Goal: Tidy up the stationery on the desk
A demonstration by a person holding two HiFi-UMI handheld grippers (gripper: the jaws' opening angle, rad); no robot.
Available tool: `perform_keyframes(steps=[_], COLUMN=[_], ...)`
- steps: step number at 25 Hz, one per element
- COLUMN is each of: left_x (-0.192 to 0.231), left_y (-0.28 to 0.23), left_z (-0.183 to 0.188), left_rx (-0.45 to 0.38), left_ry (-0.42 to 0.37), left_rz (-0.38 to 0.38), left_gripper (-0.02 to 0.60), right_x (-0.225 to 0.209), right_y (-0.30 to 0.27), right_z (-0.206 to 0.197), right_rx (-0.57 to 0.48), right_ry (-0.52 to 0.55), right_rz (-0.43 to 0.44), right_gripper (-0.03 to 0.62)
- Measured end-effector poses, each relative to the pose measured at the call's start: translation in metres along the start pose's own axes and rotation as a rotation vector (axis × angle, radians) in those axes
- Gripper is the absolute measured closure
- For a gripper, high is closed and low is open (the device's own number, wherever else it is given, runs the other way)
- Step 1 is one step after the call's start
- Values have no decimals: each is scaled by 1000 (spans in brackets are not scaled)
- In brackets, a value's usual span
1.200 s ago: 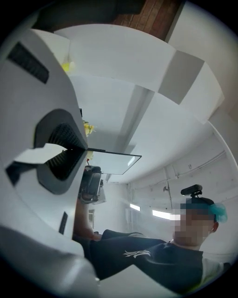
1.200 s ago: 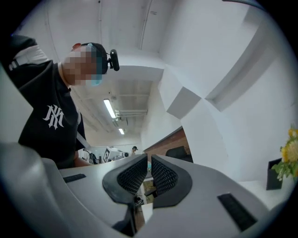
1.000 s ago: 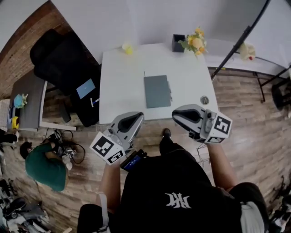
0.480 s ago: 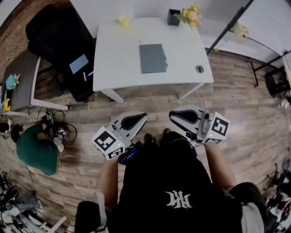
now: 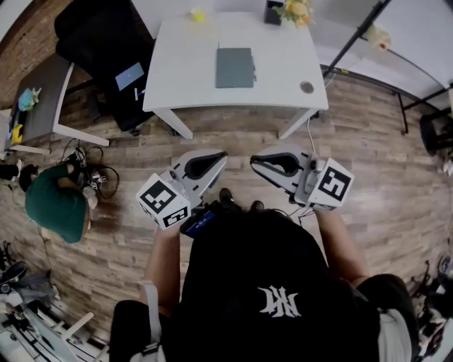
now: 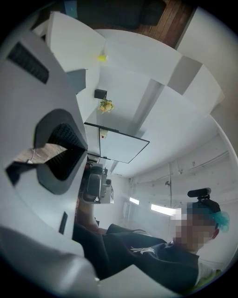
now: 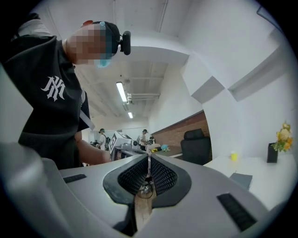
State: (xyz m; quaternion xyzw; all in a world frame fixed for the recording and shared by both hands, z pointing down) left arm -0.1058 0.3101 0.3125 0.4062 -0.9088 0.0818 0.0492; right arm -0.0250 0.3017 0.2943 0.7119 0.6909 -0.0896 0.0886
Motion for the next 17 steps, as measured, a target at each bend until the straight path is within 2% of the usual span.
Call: perform_keyframes(steps=[4,9,17], left_x=[-24,-53,-64], left_y=[-14,-23,-45], left_z=[2,-12,-4], left_rx=[1,26,30], left_ry=[-22,1,-11], left_rz=[16,30,35], left_gripper=[578,578,578], right_x=[14,26,11], right_y=[32,58,87], right_z=[-14,-21,-13], right_rx=[24,10,13], right_ry=[-19,-39,-33], right_rz=[-2,9,0], right_gripper=[549,549,549])
Point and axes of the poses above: the fingertips, and each gripper's own axes: y backward along the fingers, x to its left, z out of its top, the point moved 2 cm from there along y, backward along the fingers, and after that the axes turned 6 degrees about -y, right-handed, at the moved point
